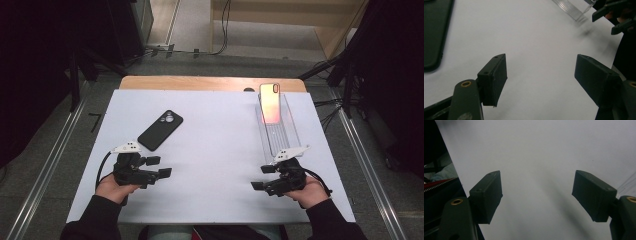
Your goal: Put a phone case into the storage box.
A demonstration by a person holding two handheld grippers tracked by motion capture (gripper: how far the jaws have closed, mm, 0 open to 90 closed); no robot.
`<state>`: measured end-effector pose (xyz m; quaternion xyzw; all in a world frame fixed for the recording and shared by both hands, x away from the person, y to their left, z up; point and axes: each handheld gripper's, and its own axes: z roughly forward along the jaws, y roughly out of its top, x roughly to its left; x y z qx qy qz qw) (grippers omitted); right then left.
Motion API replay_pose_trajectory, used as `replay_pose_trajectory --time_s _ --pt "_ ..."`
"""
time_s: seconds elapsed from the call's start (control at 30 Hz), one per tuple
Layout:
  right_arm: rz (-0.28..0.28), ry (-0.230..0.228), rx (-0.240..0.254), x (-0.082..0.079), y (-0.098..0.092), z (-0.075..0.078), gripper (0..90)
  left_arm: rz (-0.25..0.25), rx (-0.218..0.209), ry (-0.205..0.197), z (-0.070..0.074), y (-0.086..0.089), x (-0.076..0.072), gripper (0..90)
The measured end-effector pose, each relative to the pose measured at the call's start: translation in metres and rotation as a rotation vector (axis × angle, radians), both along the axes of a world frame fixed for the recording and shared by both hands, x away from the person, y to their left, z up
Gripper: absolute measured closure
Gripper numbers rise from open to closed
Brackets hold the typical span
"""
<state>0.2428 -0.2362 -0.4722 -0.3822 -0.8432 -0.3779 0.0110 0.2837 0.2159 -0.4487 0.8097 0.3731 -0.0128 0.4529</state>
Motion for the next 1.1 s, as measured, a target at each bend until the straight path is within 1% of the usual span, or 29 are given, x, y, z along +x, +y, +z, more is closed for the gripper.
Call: replay_pose_trajectory --time_s 0.07,0.1,0.17,0.23,0.27,0.37,0.43,0.5,0.53,0.6,0.63,0.7,0.73,0.8,0.9,0.97,1.03,1.1 --pt "-0.007 0.003 -0.001 -0.001 -0.002 -0.001 22.1 0.008 -0.01 -0.004 0.001 0.001 0.002 22.2" --pt "-0.006 0.0 -0.001 -0.001 -0.002 -0.001 22.0 0.013 -0.022 -0.005 0.001 0.002 0.004 20.8" --pt "-0.004 0.0 -0.005 -0.001 -0.003 -0.002 22.1 0.028 -0.024 0.002 0.002 0.003 0.006 16.6" --pt "-0.005 0.004 -0.006 0.0 -0.004 -0.003 22.0 0.038 -0.017 -0.006 0.002 0.003 0.01 14.9" --pt "-0.007 0.007 -0.005 0.0 -0.004 -0.003 22.0 0.045 -0.002 -0.006 0.002 0.003 0.012 14.9" --pt "-0.009 0.007 0.001 0.001 -0.005 -0.004 22.0 0.059 0.017 -0.007 0.001 0.005 0.018 15.0" --pt "-0.009 0.007 0.003 0.002 -0.006 -0.005 22.0 0.069 0.035 0.002 0.001 0.007 0.023 15.4" --pt "-0.011 0.008 0.003 0.002 -0.007 -0.005 21.9 0.081 0.029 0.014 0.003 0.008 0.027 15.5" --pt "-0.007 0.005 0.004 0.002 -0.007 -0.005 21.9 0.093 0.024 0.013 0.005 0.009 0.03 15.6" --pt "-0.011 0.01 0.009 0.002 -0.008 -0.005 21.9 0.095 0.034 0.001 0.006 0.009 0.034 15.6" --pt "-0.012 0.009 0.01 0.002 -0.008 -0.005 21.9 0.093 0.046 -0.005 0.006 0.01 0.037 15.6" --pt "-0.015 0.008 0.011 0.002 -0.008 -0.005 21.9 0.077 0.052 -0.003 0.004 0.012 0.04 15.4" --pt "-0.014 0.005 0.013 0.001 -0.008 -0.005 21.9 0.078 0.055 -0.006 0.004 0.013 0.041 15.1" --pt "-0.012 0.006 0.013 0.001 -0.009 -0.005 21.9 0.08 0.067 -0.03 0.003 0.015 0.044 14.8" --pt "-0.011 0.009 0.012 0.001 -0.009 -0.005 21.9 0.108 0.055 -0.025 0.005 0.018 0.05 11.1" --pt "-0.007 0.008 0.022 0.001 -0.009 -0.005 21.9 0.108 0.056 -0.028 0.008 0.019 0.055 2.2" --pt "-0.005 0.006 0.021 0.002 -0.009 -0.005 21.9 0.106 0.057 -0.042 0.009 0.02 0.059 1.7" --pt "-0.012 0.007 0.023 0.002 -0.01 -0.005 21.9 0.1 0.045 -0.044 0.009 0.02 0.062 1.6"
